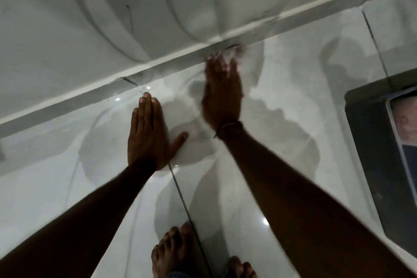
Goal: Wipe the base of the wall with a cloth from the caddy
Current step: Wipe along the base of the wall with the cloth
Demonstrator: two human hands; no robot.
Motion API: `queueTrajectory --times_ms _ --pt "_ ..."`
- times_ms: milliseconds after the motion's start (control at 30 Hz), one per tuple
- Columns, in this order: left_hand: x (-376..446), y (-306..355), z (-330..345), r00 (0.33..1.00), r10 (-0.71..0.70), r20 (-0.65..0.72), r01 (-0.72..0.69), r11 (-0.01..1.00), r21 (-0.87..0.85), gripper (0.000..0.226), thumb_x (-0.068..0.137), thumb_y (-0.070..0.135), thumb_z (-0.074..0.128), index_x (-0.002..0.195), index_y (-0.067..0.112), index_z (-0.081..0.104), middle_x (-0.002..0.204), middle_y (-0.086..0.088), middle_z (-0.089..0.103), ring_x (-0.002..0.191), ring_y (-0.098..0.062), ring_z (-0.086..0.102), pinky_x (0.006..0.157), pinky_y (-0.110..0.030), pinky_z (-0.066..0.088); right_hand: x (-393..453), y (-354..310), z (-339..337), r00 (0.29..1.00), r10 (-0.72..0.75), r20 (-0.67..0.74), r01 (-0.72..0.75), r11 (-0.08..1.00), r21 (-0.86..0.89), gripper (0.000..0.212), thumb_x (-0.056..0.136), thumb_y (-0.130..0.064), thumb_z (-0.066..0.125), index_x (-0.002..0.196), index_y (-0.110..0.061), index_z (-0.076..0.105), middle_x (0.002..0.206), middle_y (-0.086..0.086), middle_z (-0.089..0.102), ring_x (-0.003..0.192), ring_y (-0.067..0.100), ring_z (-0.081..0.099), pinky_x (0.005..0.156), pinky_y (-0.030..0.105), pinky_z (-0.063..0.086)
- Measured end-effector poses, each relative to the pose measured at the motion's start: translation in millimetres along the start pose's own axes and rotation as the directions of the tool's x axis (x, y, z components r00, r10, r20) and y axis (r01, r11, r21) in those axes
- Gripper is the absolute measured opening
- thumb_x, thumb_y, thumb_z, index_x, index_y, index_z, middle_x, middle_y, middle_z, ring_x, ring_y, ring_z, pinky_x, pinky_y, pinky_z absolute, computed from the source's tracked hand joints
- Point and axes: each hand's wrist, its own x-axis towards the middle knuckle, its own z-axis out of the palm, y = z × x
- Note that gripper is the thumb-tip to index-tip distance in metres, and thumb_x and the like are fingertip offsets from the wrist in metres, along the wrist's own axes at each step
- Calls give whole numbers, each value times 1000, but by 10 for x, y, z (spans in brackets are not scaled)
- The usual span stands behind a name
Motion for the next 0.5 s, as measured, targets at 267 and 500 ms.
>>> queueTrajectory --times_ms 267,500 --pt "-12 -56 28 1000 25 12 -25 1000 -14 113 93 81 26 164 -6 10 174 -27 4 163 -37 0 132 -51 10 -314 -650 189 912 -363 190 340 929 144 55 99 -9 39 150 -13 59 159 5 57 156 40 39 122 56 41" --pt "5 -22 -16 1000 -5 21 6 999 -36 115 91 76 49 164 -3 8 175 -25 3 164 -35 0 132 -48 7 63 124 -155 903 -401 153 407 913 -11 71 92 7 40 157 -20 51 165 1 50 159 28 37 130 48 32"
